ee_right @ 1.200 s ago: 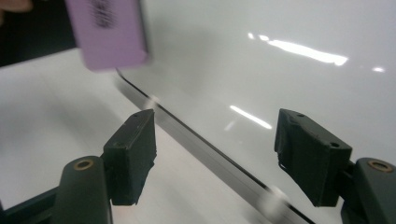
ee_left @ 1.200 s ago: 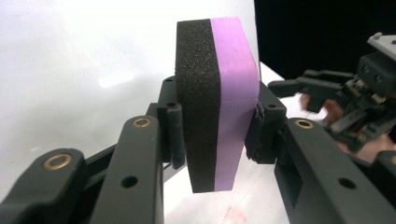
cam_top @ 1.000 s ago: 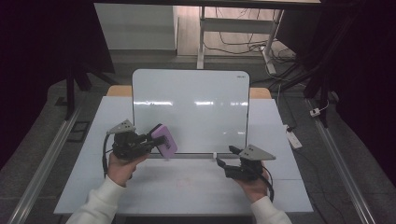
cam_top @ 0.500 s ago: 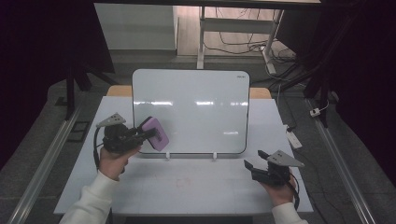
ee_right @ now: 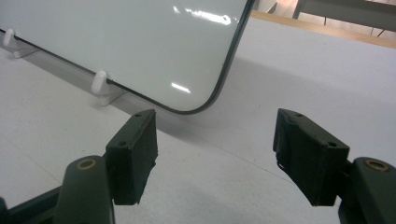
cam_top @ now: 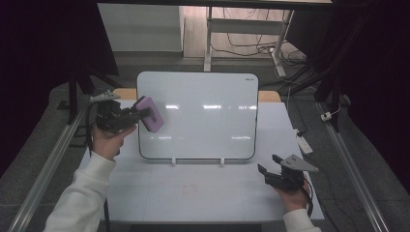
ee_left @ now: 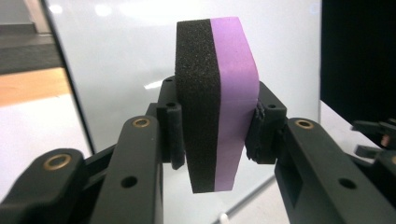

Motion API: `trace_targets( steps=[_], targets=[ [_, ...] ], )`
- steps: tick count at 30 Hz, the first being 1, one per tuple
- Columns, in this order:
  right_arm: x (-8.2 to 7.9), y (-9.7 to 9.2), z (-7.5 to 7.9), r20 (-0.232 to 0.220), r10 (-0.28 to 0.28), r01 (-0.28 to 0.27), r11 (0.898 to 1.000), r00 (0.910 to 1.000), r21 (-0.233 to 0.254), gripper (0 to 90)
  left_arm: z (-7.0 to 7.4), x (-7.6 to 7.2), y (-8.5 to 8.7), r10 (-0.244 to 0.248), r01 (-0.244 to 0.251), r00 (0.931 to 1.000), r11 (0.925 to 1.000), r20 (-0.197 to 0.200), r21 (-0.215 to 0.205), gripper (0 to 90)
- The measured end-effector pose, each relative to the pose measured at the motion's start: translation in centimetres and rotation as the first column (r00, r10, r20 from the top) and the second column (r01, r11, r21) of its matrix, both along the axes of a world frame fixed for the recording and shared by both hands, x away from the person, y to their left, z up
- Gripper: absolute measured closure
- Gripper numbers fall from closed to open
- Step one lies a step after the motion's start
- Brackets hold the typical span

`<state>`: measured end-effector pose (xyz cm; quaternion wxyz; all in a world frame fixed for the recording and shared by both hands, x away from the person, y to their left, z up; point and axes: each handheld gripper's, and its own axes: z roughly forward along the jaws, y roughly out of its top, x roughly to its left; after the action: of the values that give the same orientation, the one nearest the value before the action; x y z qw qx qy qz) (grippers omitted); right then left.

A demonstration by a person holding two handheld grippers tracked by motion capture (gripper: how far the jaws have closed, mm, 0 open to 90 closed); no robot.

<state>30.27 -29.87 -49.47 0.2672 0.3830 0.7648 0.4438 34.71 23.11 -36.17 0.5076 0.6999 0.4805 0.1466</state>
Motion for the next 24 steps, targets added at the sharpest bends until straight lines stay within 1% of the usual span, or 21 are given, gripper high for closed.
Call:
trace_targets(
  steps=[2, 6, 10, 14, 17, 20, 24],
  targets=[
    [0.0, 0.0, 0.0, 0.000, -0.001, 0.001, 1.000, 1.0000, -0.002, 29.9, 0.5, 0.6, 0.1, 0.011, -0.011, 0.9999, 0.9999, -0.004, 0.007, 62.5],
    [0.1, 0.0, -0.2, -0.004, -0.005, 0.005, 1.000, 1.0000, -0.012, 29.8, 0.9, 1.7, 0.2, 0.030, -0.030, 0.9995, 0.9993, -0.014, 0.022, 62.5],
    [0.1, 0.0, -0.2, -0.003, -0.005, 0.005, 1.000, 1.0000, -0.012, 29.8, 1.0, 2.5, 0.2, 0.045, -0.045, 0.9986, 0.9987, -0.027, 0.026, 62.5],
    [0.1, 0.1, -0.3, -0.005, -0.003, 0.003, 1.000, 1.0000, -0.016, 29.8, 1.0, 3.1, 0.0, 0.052, -0.051, 0.9981, 0.9983, -0.031, 0.027, 62.4],
    [0.1, 0.1, -0.3, -0.005, -0.004, 0.004, 1.000, 1.0000, -0.018, 29.8, 0.9, 3.7, -0.2, 0.071, -0.069, 0.9969, 0.9968, -0.034, 0.039, 62.4],
    [0.1, 0.2, -0.3, -0.005, -0.002, 0.002, 1.000, 1.0000, -0.018, 29.8, 0.9, 4.3, -0.3, 0.079, -0.078, 0.9962, 0.9965, -0.036, 0.031, 62.1],
    [0.2, 0.2, -0.4, -0.006, 0.000, 0.000, 1.000, 1.0000, -0.019, 29.7, 1.0, 5.0, -0.7, 0.085, -0.084, 0.9960, 0.9963, -0.030, 0.020, 61.9]
  ],
)
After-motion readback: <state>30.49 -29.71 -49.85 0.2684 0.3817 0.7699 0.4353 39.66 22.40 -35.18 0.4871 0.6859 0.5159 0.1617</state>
